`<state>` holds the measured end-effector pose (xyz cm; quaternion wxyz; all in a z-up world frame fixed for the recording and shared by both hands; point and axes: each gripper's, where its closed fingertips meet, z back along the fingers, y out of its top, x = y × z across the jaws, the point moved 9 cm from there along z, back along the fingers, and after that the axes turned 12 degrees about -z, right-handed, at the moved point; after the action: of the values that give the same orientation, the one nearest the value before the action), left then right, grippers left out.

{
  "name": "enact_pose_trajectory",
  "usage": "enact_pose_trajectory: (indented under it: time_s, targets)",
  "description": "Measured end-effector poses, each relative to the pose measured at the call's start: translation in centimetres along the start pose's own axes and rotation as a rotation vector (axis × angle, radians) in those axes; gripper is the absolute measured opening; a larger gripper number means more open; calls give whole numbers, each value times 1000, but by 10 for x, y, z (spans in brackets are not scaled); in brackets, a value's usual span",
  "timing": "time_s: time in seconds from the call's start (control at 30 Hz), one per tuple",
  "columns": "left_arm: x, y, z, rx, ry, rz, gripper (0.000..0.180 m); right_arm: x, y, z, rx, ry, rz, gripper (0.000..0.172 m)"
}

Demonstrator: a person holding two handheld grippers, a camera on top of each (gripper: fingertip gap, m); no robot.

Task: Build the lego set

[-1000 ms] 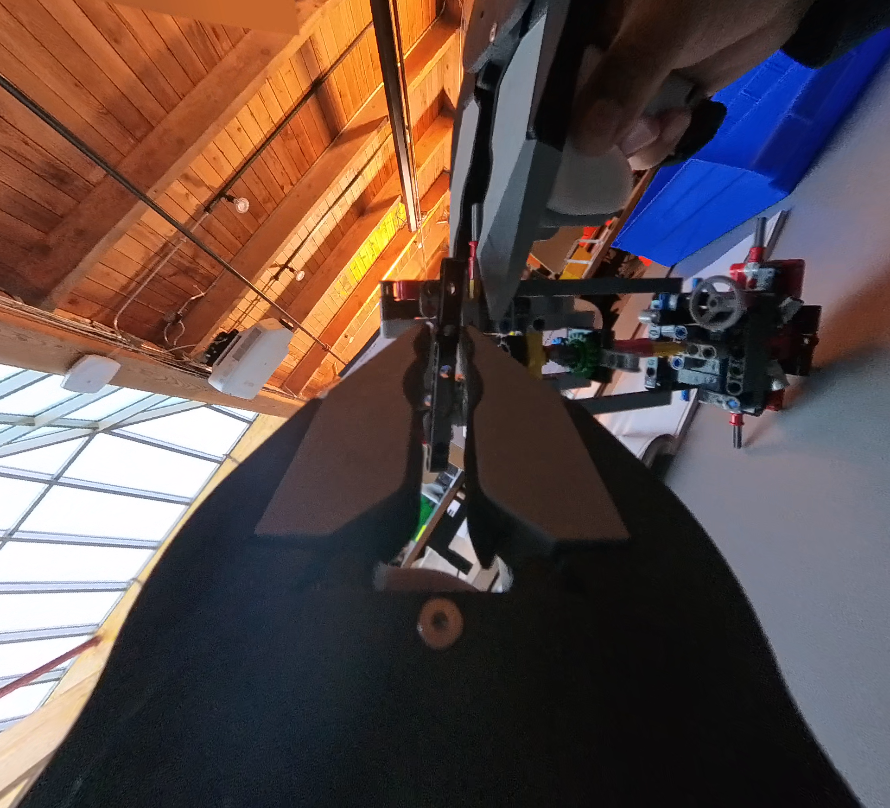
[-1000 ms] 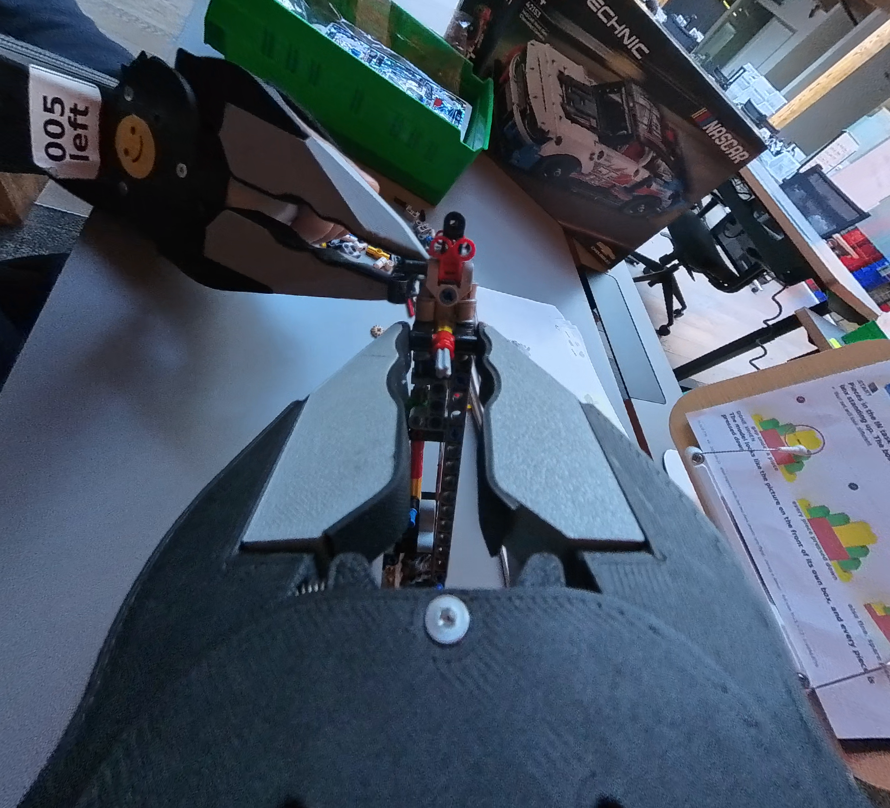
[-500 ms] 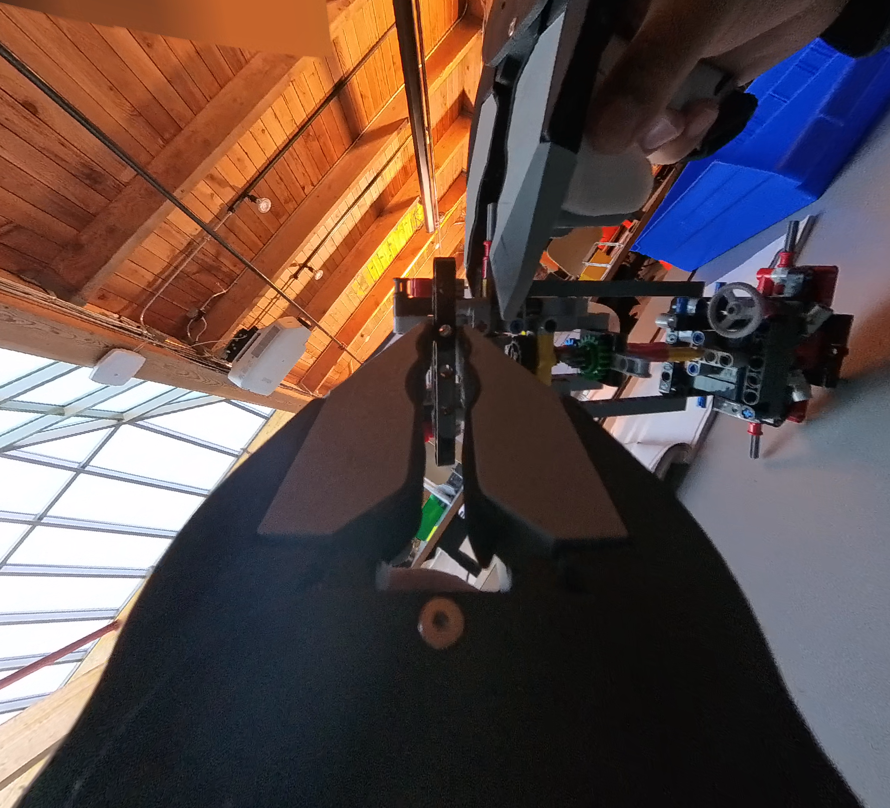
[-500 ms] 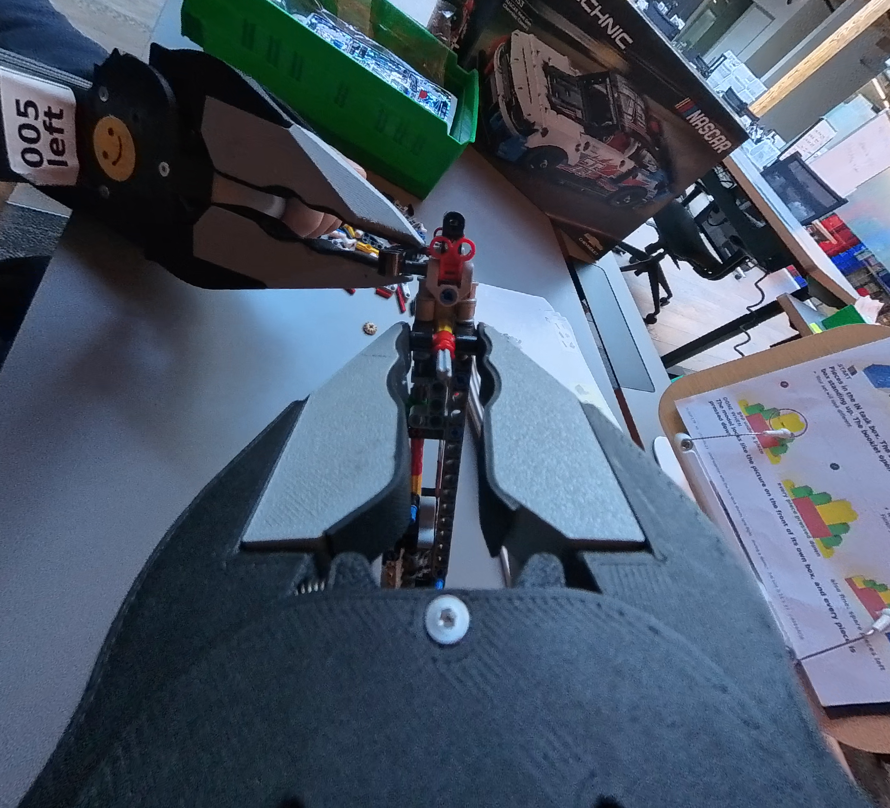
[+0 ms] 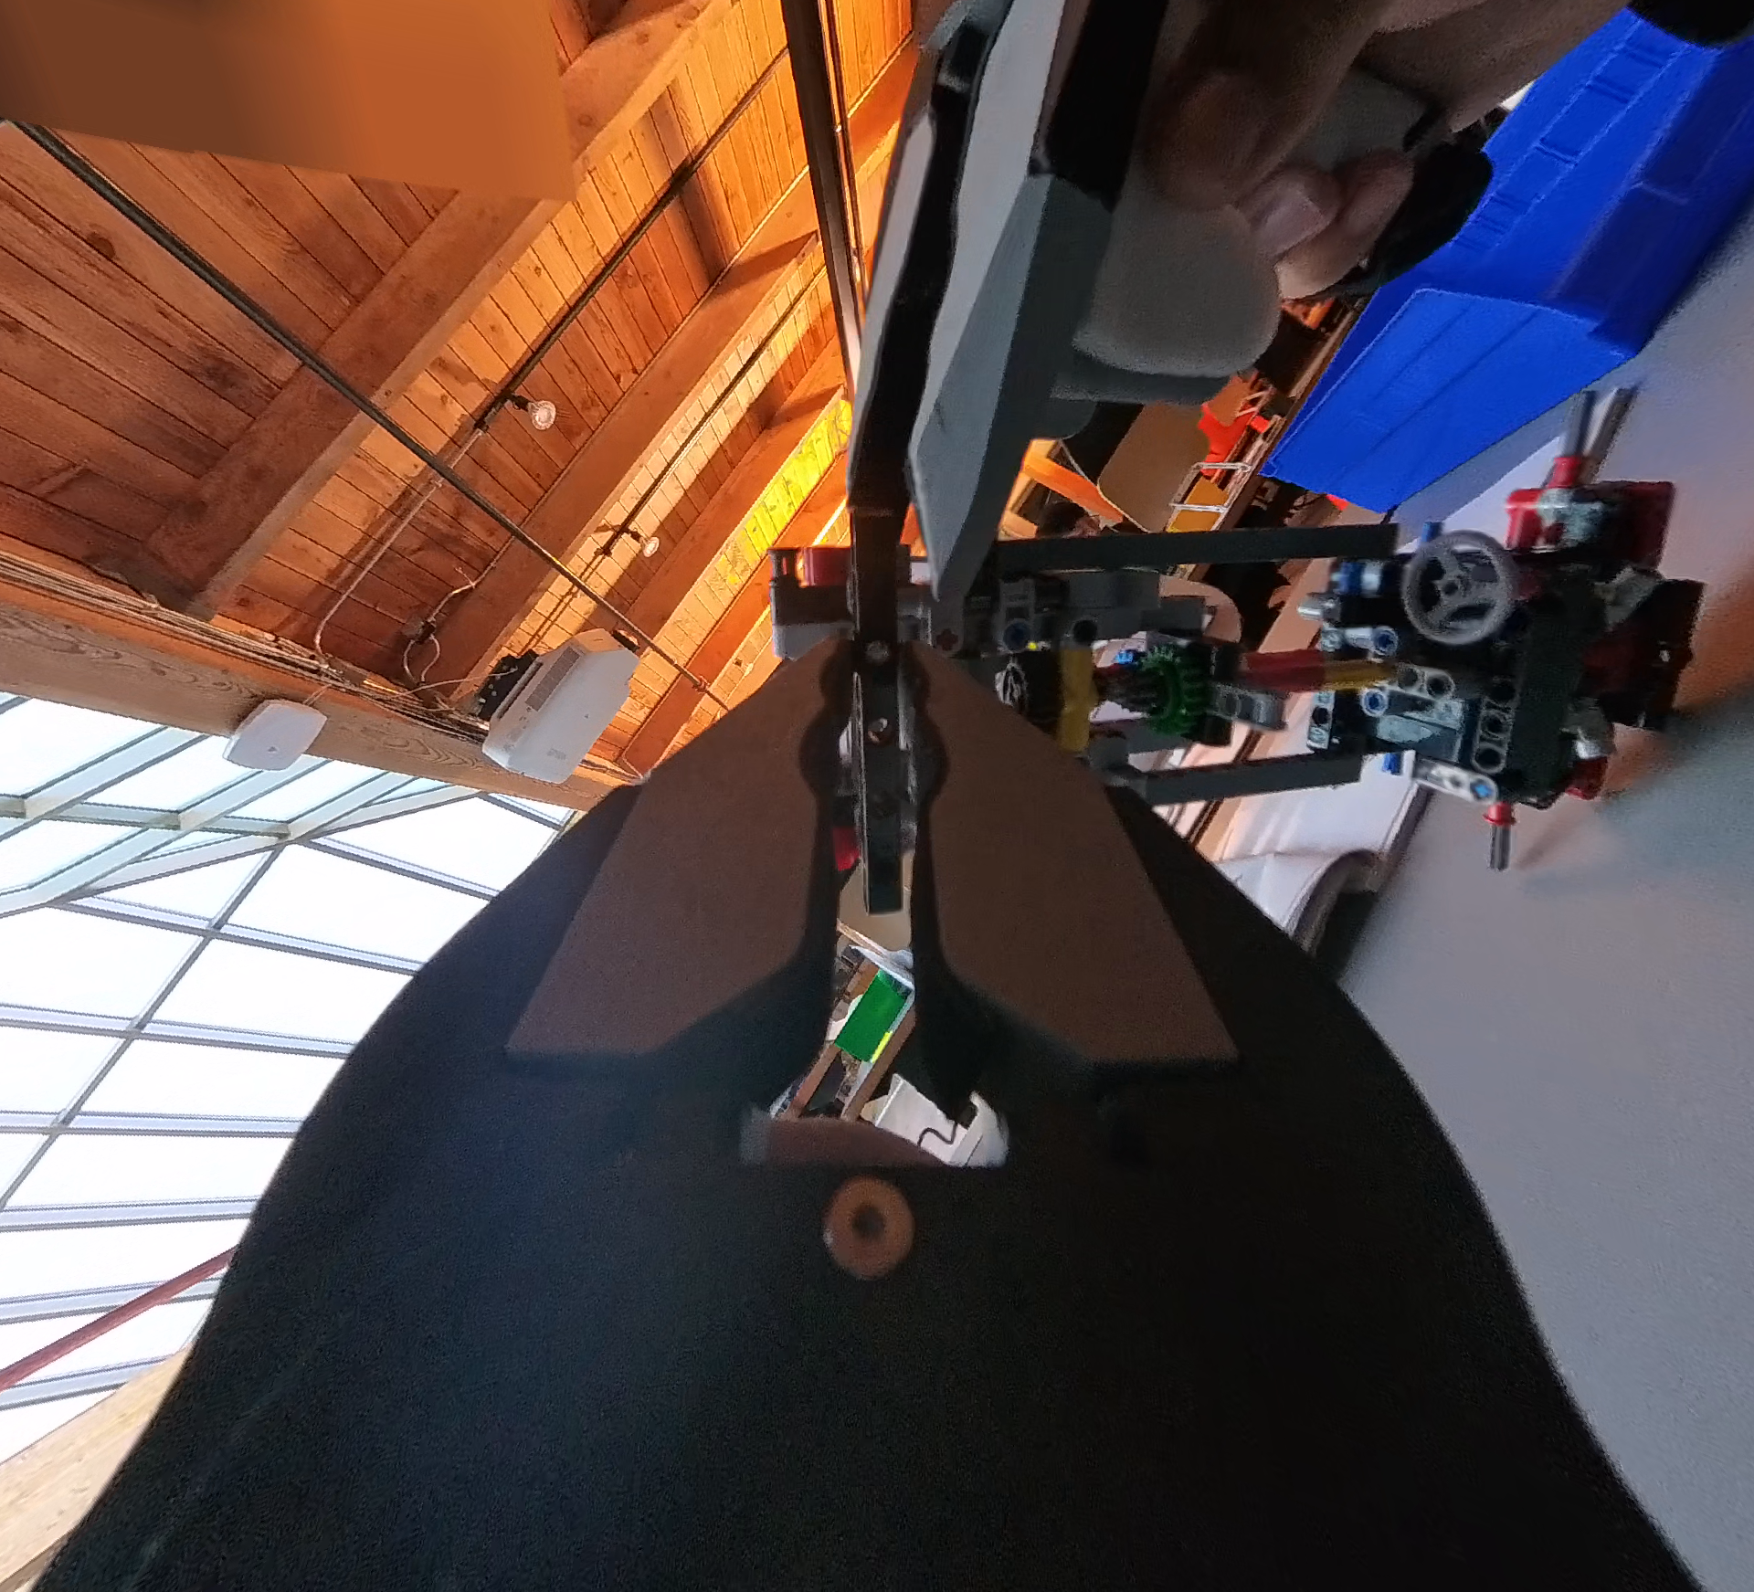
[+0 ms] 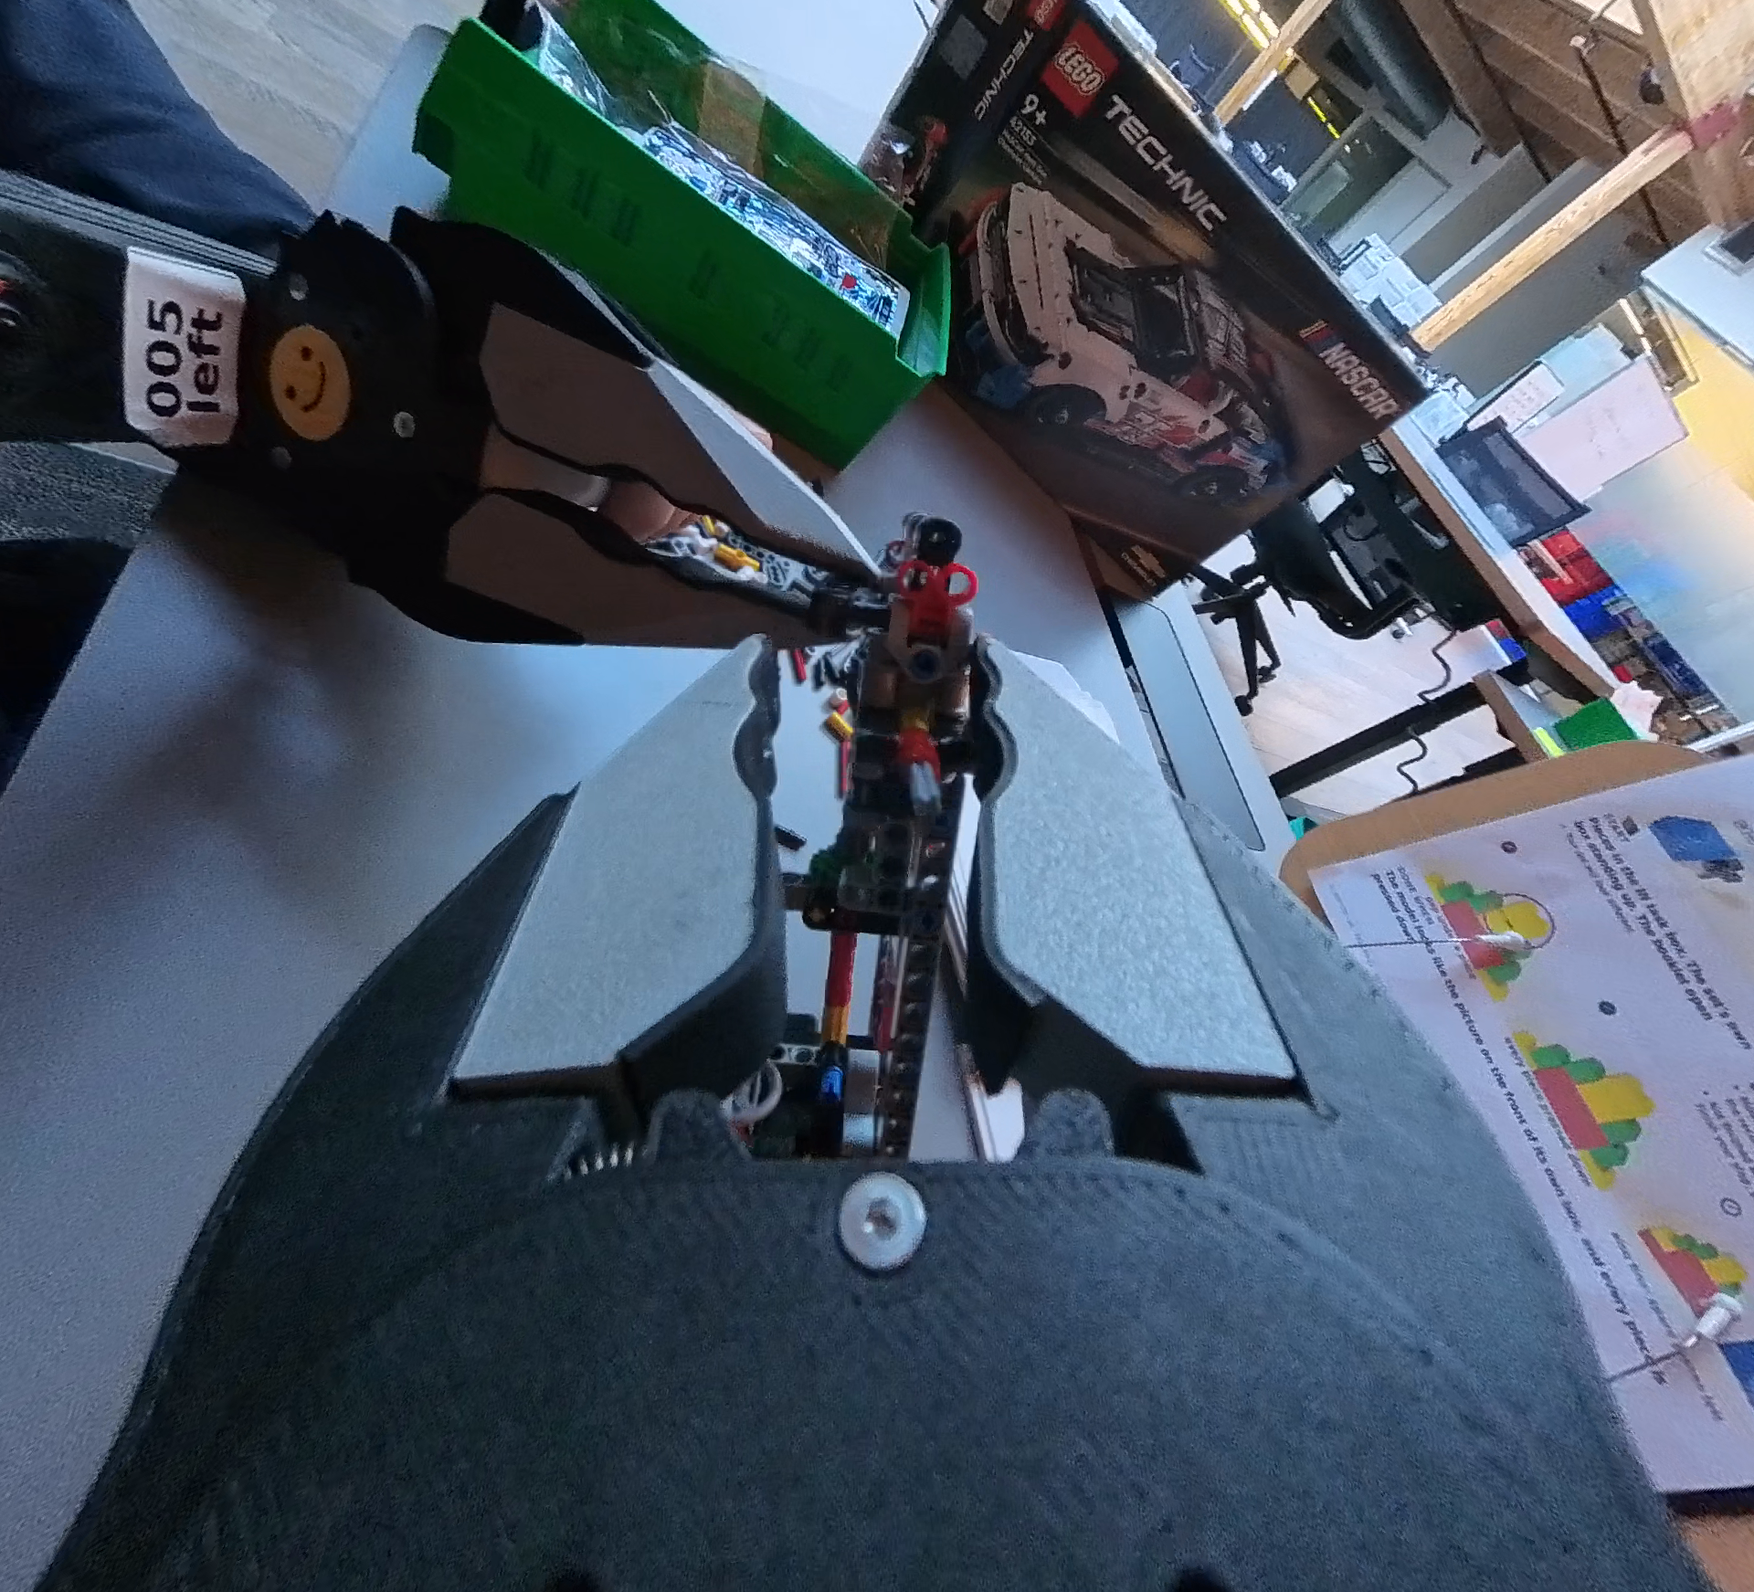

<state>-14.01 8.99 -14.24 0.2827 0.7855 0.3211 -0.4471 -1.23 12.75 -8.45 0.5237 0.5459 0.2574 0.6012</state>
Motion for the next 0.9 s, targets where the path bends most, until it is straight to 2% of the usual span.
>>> enact_pose_trajectory:
  time_s: [0.3,0.5,0.57,0.63,0.7,0.8,0.9]
  targets:
    - [3,-2,8,-3,-2,-3,6,-9,-5,-7,58,-68,16,30]
    - [5,0,15,-8,-11,15,6,-17,-7,-7,57,-89,91,27]
    - [4,0,17,-7,-16,26,6,-17,-7,-6,62,-109,108,16]
    - [4,0,19,-8,-13,28,6,-17,-6,-6,68,-103,114,15]
    - [4,0,20,-10,-13,28,6,-18,-6,-7,66,-95,107,18]
    - [3,-1,20,-10,-11,35,6,-23,-7,-10,63,-79,133,36]
    - [3,0,22,5,-11,33,6,-25,-4,-8,98,-88,163,41]
